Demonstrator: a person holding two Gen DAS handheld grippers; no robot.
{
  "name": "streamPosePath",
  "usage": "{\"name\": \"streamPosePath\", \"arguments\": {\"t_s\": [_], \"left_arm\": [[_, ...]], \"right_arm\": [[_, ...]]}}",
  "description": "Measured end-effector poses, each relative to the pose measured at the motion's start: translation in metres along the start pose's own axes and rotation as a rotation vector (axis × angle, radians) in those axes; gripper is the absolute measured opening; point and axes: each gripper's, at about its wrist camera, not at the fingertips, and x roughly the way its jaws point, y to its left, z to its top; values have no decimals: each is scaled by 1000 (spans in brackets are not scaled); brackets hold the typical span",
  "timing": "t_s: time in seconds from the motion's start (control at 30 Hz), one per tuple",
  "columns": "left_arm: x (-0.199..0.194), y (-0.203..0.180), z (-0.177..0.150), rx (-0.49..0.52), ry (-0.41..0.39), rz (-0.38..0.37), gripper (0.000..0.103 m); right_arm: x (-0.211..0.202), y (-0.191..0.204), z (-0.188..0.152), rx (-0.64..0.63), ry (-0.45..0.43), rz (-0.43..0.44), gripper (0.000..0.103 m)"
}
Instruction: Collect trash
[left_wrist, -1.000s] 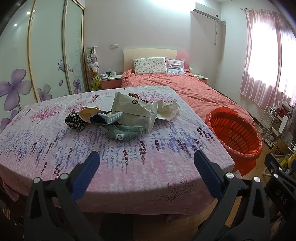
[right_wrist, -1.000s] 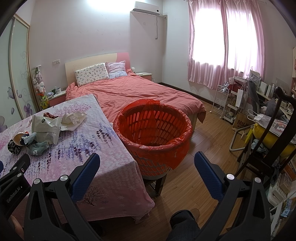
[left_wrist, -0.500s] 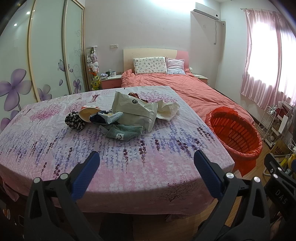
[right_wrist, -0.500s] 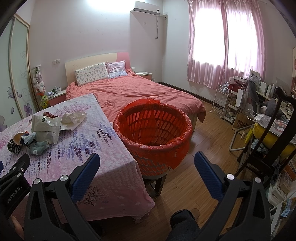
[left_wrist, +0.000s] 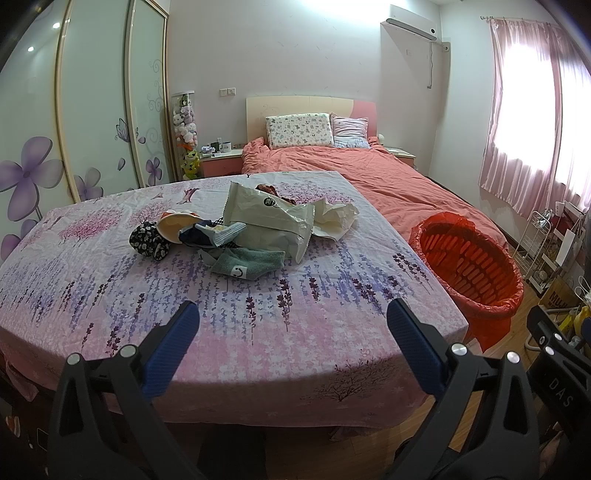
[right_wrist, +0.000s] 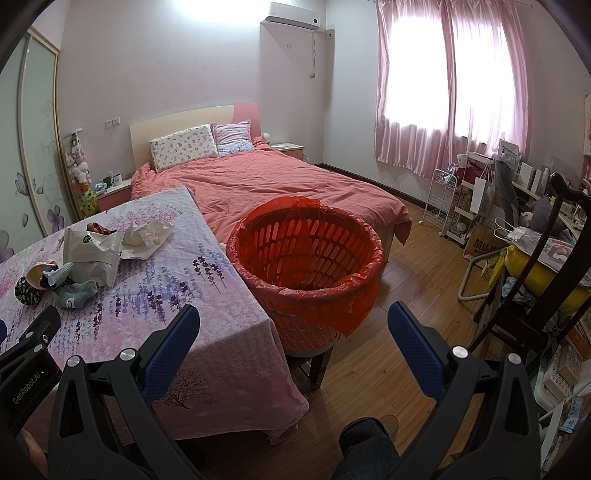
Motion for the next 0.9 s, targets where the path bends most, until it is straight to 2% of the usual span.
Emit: {"name": "streamPosePath", "arguments": {"t_s": [0.6, 0.77, 0.9], "left_arm": [[1, 6, -1, -15, -2, 15, 99], [19, 35, 7, -56, 6, 48, 99], [33, 68, 12, -94, 17, 99, 99]], "right_arm": [[4, 1, 0, -1, -3, 9, 101], [14, 6, 5, 3, -4, 60, 101], [27, 34, 10, -21, -8, 114, 101]]}}
